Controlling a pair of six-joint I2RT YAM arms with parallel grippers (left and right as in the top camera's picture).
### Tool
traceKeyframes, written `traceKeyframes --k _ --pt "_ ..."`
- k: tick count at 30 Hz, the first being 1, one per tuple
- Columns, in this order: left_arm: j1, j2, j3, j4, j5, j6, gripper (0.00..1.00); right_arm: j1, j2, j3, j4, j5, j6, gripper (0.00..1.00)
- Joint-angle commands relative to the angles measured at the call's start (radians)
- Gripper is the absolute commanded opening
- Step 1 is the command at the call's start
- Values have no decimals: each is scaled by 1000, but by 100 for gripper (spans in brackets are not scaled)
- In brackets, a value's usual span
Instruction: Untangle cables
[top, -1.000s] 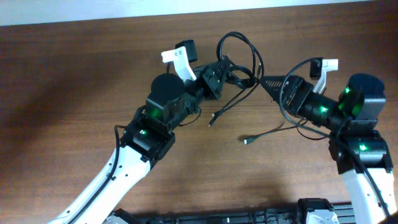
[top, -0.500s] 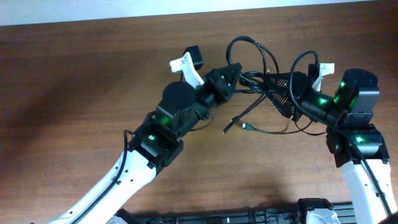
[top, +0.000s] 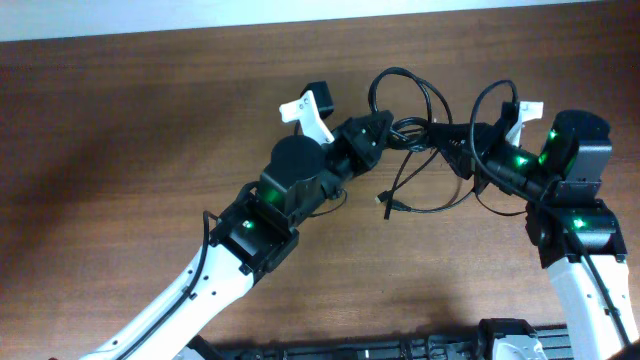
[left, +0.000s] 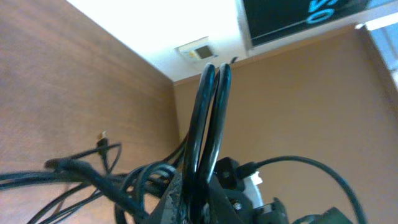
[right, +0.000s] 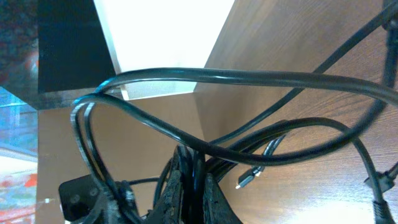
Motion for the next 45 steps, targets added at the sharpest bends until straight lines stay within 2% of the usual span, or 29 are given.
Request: traceKeyframes --k 1,3,4,5,6,7,8,9,11,13,17,19,22,25,28,37,39,40,43,45 --pt "-7 -3 6 -60 -5 -2 28 2 -2 7 11 9 -58 4" --pt "-6 -3 6 -92 -36 26 52 2 -2 7 -5 42 -79 4" --pt "-6 -3 6 -122 -49 89 68 2 -1 7 -19 64 -87 4" --pt "-6 -4 6 -137 -55 141 77 2 0 7 -29 81 -87 4" --pt "-6 -3 6 -145 -55 191 81 2 2 7 -31 85 -91 4" --pt "-6 -4 6 -155 -55 263 90 2 6 7 -31 85 -95 4" --pt "-6 -4 6 -162 -54 367 95 2 12 7 -31 88 -110 4" --pt "-6 -4 6 -168 -50 444 95 2 16 7 -34 92 -113 4" --pt "-6 -4 6 -182 24 676 94 2 35 7 -65 140 -113 4" --pt "-7 -4 6 -213 79 872 98 2 55 7 -64 151 -126 4" --pt "-7 -4 6 -348 80 1292 99 2 86 7 -64 150 -173 4" --pt "-7 -4 6 -336 80 1450 100 2 90 7 -64 149 -173 4" --pt "-7 -4 6 -230 108 1478 97 2 90 7 -64 122 -262 4" --pt "-7 6 6 -126 272 1479 96 2 90 7 -31 91 -417 4" --pt "-7 39 6 -139 353 1555 89 2 90 7 5 36 -489 4" --pt "-7 110 6 -119 365 1561 90 2 90 7 37 -17 -510 4" --pt "-6 110 6 -108 349 1562 75 2 90 7 42 -28 -526 4" --pt "-6 110 6 -101 346 1561 71 2 90 7 42 -32 -533 4" --pt "-6 110 6 -97 345 1561 69 2 90 7 46 -35 -533 4" --pt "-6 110 6 -97 316 1561 62 2 90 7 46 -40 -541 4"
